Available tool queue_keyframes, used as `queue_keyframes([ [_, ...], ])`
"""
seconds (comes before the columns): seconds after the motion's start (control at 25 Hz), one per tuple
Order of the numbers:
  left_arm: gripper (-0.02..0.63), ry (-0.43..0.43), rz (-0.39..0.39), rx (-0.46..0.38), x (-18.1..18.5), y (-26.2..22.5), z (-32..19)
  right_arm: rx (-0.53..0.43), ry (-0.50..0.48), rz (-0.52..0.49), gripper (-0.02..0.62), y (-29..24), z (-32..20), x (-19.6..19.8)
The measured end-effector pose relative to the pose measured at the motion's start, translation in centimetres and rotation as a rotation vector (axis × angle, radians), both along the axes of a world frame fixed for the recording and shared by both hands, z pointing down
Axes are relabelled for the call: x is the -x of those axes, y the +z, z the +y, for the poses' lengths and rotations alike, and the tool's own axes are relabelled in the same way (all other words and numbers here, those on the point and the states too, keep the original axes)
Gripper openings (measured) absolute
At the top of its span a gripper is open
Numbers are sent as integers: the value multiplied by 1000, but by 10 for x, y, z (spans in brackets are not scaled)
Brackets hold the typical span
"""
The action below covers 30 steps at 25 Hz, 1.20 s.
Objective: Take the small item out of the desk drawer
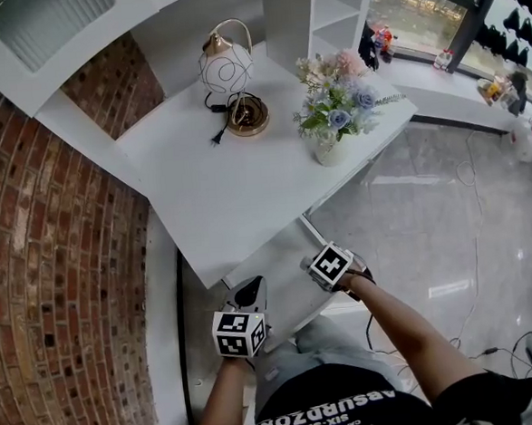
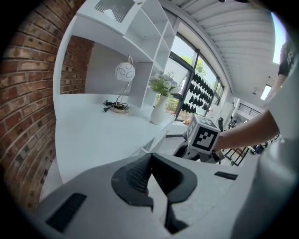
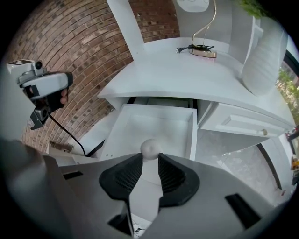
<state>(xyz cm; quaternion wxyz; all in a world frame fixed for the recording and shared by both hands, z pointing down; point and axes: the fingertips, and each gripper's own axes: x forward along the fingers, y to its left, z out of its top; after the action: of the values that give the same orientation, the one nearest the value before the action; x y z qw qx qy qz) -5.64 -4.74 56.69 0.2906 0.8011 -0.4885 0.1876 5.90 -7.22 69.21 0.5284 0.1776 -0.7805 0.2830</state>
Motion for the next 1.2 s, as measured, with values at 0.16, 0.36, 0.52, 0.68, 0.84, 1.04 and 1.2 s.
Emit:
queue_keyframes([
  [0.16,6,3,-2,-2,0,-1,1,-33,4,-6,98,-13,2,-5],
  [0.36,5,12,-5,-4,0,-1,3,-49,36,-67,98,-21,7,-3],
  [0.52,6,18,-7,-1,1,-2,5,-41,82,-115,98,-35,17,-2],
  [0.68,5,24,-11,-2,2,-3,8,-69,115,-159,98,-52,21,-3],
  [0.84,6,27,-14,-4,3,-5,9,-109,140,-189,97,-72,23,-6],
  [1.04,5,34,-12,-9,3,-7,11,-146,191,-230,97,-92,28,-11],
  [1.2,6,42,-11,-14,2,-9,12,-161,226,-271,94,-107,36,-12],
])
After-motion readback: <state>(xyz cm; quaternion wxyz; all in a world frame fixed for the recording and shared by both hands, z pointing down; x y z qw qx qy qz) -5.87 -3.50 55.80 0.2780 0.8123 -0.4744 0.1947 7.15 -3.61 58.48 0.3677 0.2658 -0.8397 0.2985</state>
